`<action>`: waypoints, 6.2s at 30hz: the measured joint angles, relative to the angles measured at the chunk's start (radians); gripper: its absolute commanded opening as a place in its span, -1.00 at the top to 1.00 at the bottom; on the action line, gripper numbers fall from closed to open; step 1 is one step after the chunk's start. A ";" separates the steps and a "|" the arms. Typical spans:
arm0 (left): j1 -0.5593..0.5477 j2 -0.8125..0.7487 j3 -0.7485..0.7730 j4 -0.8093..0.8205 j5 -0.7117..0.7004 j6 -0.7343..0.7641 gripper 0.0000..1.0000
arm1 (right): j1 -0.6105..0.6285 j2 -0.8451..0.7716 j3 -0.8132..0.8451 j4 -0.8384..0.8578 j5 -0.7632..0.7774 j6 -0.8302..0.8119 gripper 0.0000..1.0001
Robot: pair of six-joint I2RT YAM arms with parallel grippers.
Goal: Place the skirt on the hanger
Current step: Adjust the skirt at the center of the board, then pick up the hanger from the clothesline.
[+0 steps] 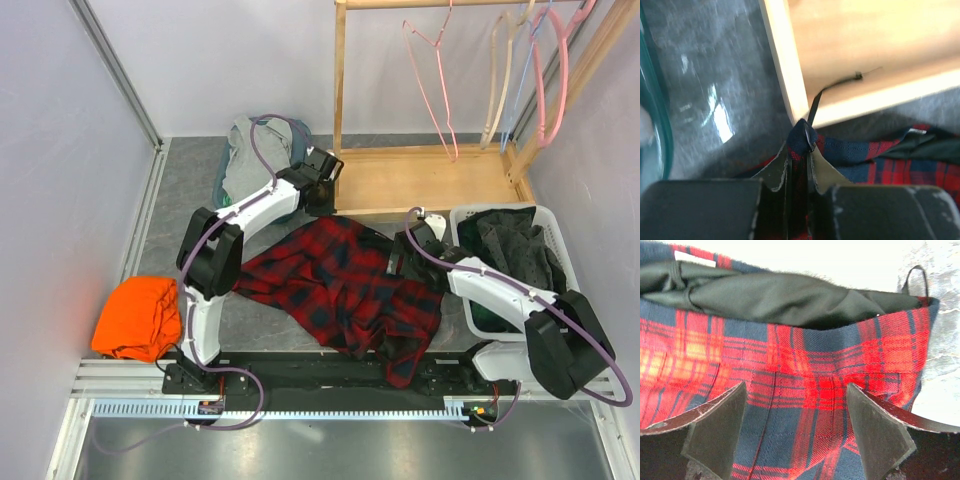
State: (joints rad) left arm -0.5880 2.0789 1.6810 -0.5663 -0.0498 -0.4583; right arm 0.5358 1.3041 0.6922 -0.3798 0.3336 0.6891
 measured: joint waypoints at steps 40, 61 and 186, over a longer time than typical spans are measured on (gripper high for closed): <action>0.031 -0.485 -0.285 -0.108 -0.216 0.039 0.96 | -0.082 -0.101 0.181 -0.114 0.039 -0.091 1.00; 0.059 -0.941 -0.509 -0.048 -0.271 0.027 0.96 | -0.071 -0.575 0.061 0.049 -0.253 -0.198 1.00; 0.076 -1.099 -0.904 0.076 0.165 -0.064 0.97 | -0.378 0.143 1.385 -0.240 0.034 -0.373 -0.65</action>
State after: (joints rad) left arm -0.5117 0.9794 0.7765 -0.4904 0.1154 -0.5228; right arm 0.1577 1.4471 2.0769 -0.6193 0.3679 0.3164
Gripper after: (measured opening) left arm 0.043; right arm 0.867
